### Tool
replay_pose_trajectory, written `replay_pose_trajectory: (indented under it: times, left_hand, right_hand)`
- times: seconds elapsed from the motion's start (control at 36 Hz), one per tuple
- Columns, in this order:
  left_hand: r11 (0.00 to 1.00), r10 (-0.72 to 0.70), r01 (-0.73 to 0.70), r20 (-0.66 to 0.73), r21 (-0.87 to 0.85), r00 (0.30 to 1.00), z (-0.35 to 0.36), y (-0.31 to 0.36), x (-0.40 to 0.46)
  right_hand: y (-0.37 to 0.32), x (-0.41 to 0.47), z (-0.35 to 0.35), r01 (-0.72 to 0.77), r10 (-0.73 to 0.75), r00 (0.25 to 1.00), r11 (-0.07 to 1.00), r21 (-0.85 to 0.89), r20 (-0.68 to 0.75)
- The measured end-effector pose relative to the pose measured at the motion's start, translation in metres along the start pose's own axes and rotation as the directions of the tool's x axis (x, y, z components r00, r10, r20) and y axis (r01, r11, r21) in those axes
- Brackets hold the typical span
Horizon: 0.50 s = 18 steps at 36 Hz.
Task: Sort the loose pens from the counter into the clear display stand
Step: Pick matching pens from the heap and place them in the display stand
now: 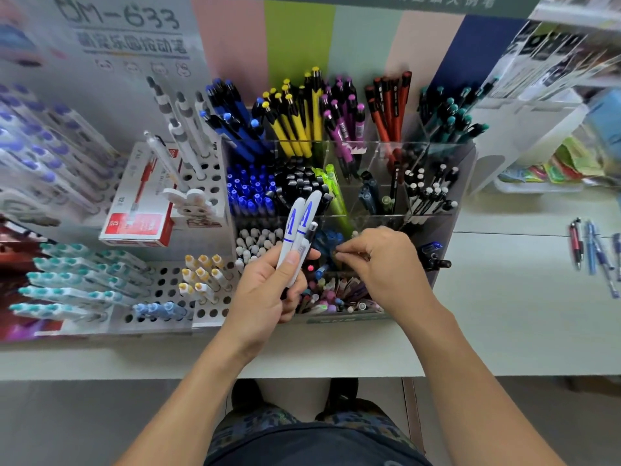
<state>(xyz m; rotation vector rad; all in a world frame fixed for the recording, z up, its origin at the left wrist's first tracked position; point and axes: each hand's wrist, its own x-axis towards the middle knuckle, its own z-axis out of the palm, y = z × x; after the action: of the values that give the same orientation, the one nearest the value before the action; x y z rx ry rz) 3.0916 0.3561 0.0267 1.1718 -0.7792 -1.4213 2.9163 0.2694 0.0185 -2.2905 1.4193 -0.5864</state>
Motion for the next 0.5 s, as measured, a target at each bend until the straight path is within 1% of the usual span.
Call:
replay_pose_trajectory:
  times: [0.03,0.06,0.08,0.11,0.14,0.17,0.19,0.22,0.25,0.28,0.33,0.39,0.44,0.5]
  left_hand:
    - [1.0,-0.014,0.014,0.029,-0.019,0.999,0.0,0.0,0.0]
    - [0.999,-0.027,0.029,0.054,-0.034,0.998,0.001,0.0,0.0]
    - [0.998,-0.039,0.042,0.073,-0.039,0.997,0.001,0.0,0.0]
    - [0.998,-0.049,0.052,0.088,-0.036,0.995,0.001,0.0,0.0]
    - [0.998,-0.055,0.058,0.104,-0.03,0.993,0.002,0.0,0.001]
    - [0.998,-0.059,0.063,0.129,-0.028,0.99,0.002,0.0,0.001]
    - [0.997,-0.064,0.068,0.156,-0.024,0.986,0.003,0.0,0.001]
    - [0.997,-0.07,0.074,0.181,-0.017,0.981,0.004,-0.001,0.001]
    - [0.997,-0.075,0.076,0.194,0.001,0.978,0.006,0.0,0.002]
    - [0.996,-0.085,0.082,0.196,0.025,0.977,0.008,0.0,0.002]
    - [0.993,-0.108,0.097,0.18,0.073,0.978,0.01,0.0,0.003]
    - [0.986,-0.13,0.11,0.168,0.127,0.977,0.01,0.0,0.004]
    - [0.974,-0.15,0.113,0.183,0.196,0.972,0.01,0.001,0.004]
    - [0.961,-0.16,0.102,0.215,0.258,0.963,0.011,0.004,0.002]
  right_hand:
    - [-0.002,0.0,-0.002,0.007,-0.007,1.0,1.0,0.012,-0.002]
    - [-0.006,-0.001,-0.005,-0.002,0.004,0.999,0.998,0.057,-0.034]
    - [-0.011,-0.002,-0.009,-0.037,0.048,0.997,0.987,0.157,-0.066]
    - [-0.016,-0.002,-0.015,-0.088,0.112,0.992,0.945,0.314,-0.058]
    - [-0.02,-0.003,-0.022,-0.15,0.163,0.986,0.857,0.493,0.016]
    - [-0.023,-0.003,-0.029,-0.21,0.169,0.978,0.74,0.639,0.125]
    - [-0.027,-0.003,-0.034,-0.258,0.139,0.965,0.639,0.725,0.221]
    - [-0.029,-0.003,-0.037,-0.287,0.105,0.954,0.582,0.761,0.28]
    - [-0.03,-0.003,-0.036,-0.301,0.095,0.949,0.552,0.778,0.3]
    - [-0.031,-0.003,-0.034,-0.305,0.121,0.95,0.543,0.782,0.287]
    - [-0.031,-0.003,-0.028,-0.307,0.202,0.951,0.546,0.779,0.233]
    - [-0.028,-0.005,-0.023,-0.317,0.252,0.944,0.519,0.794,0.212]
    - [-0.024,-0.006,-0.025,-0.313,0.265,0.943,0.505,0.804,0.201]
    - [-0.022,-0.006,-0.03,-0.293,0.229,0.953,0.545,0.785,0.197]
